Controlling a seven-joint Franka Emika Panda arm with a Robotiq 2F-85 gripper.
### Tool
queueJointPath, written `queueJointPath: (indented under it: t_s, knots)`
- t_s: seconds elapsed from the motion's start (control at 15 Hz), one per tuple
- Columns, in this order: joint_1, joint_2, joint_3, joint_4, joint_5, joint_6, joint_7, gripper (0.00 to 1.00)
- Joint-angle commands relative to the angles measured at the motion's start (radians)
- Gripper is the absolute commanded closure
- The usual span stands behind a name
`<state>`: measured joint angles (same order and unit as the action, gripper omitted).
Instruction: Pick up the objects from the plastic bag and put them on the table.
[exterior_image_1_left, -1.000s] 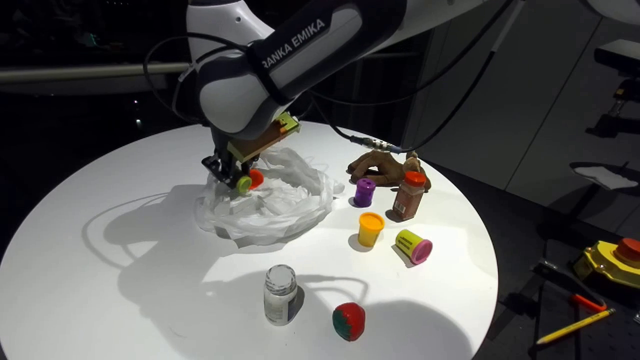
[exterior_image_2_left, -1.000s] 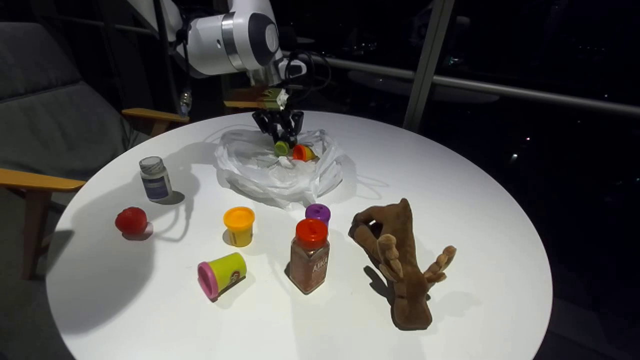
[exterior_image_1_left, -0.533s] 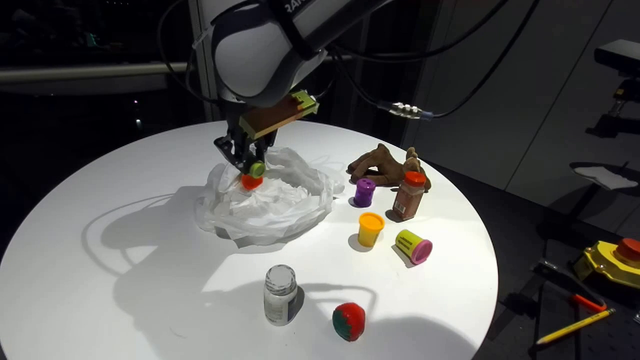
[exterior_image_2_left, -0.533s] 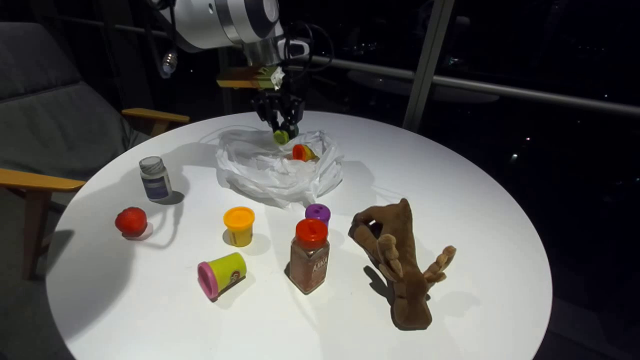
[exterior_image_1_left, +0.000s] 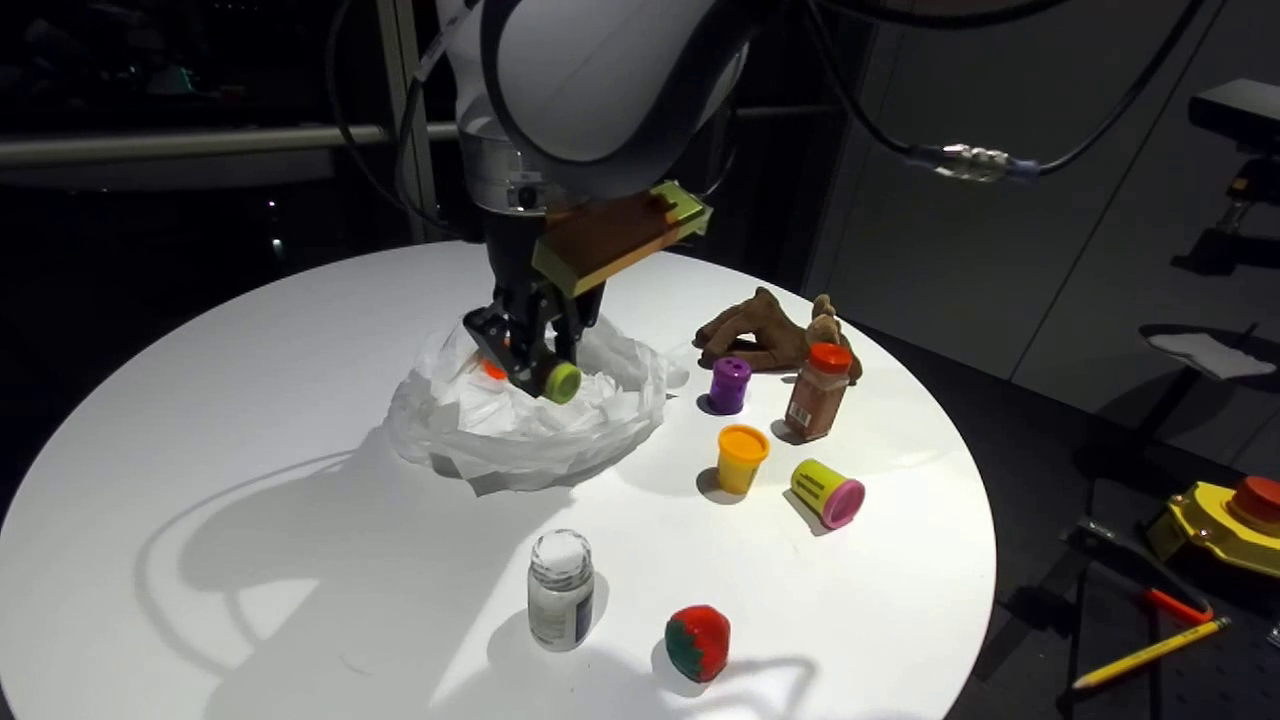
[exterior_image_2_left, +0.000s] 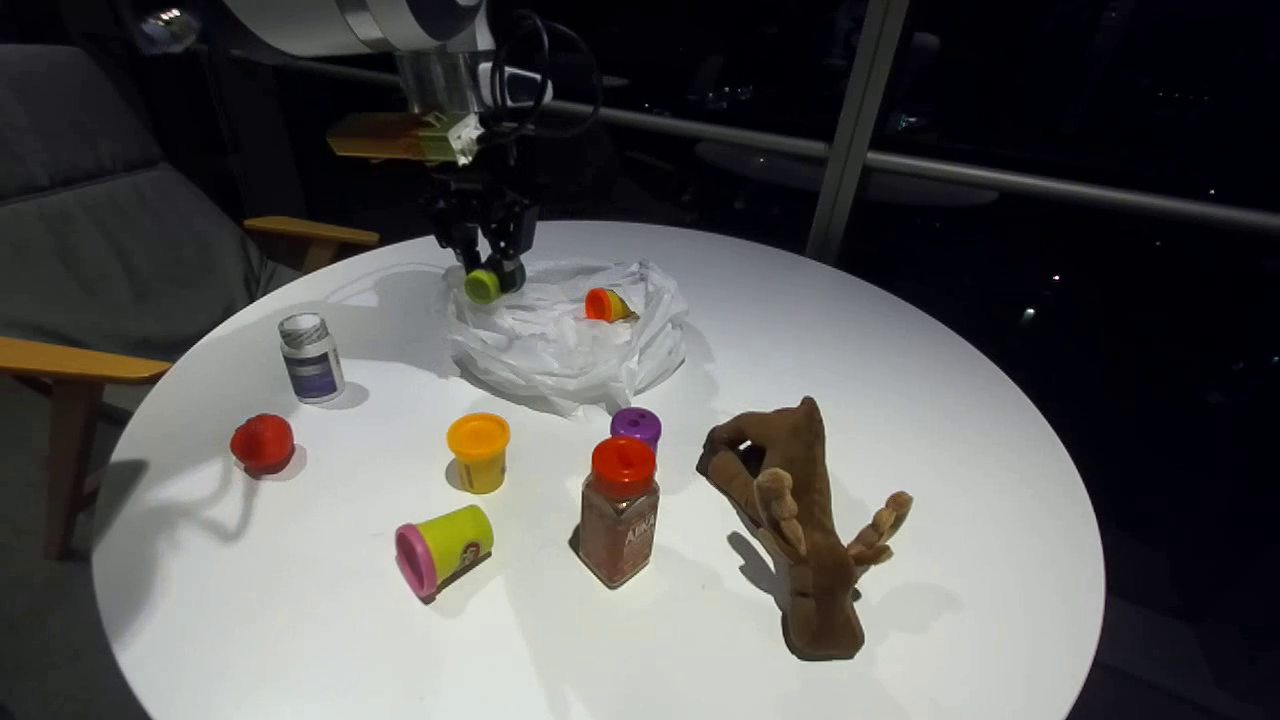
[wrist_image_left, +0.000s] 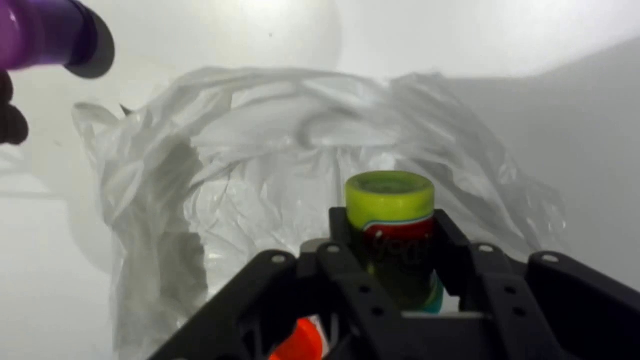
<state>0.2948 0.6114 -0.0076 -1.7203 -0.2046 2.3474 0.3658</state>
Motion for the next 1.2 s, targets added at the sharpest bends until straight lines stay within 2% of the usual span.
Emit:
queueJointPath:
  t_s: [0.0, 0.33, 0.67, 0.93, 1.07, 1.13]
  knots:
    - [0.013, -0.167, -0.009, -0.247, -0.001, 0.057, 0.083, 0.82]
    - [-0.009, -0.33, 0.018, -0.521, 0.009, 0.094, 0.075, 0.82]
    - [-0.035, -0.471, 0.065, -0.797, 0.027, 0.132, -0.001, 0.82]
    - [-0.051, -0.473, 0.123, -0.888, 0.089, 0.256, -0.084, 0.82]
    - [-0.048, -0.459, 0.136, -0.904, 0.11, 0.353, -0.081, 0.82]
    - [-0.034, -0.446, 0.12, -0.904, 0.065, 0.407, -0.031, 0.82]
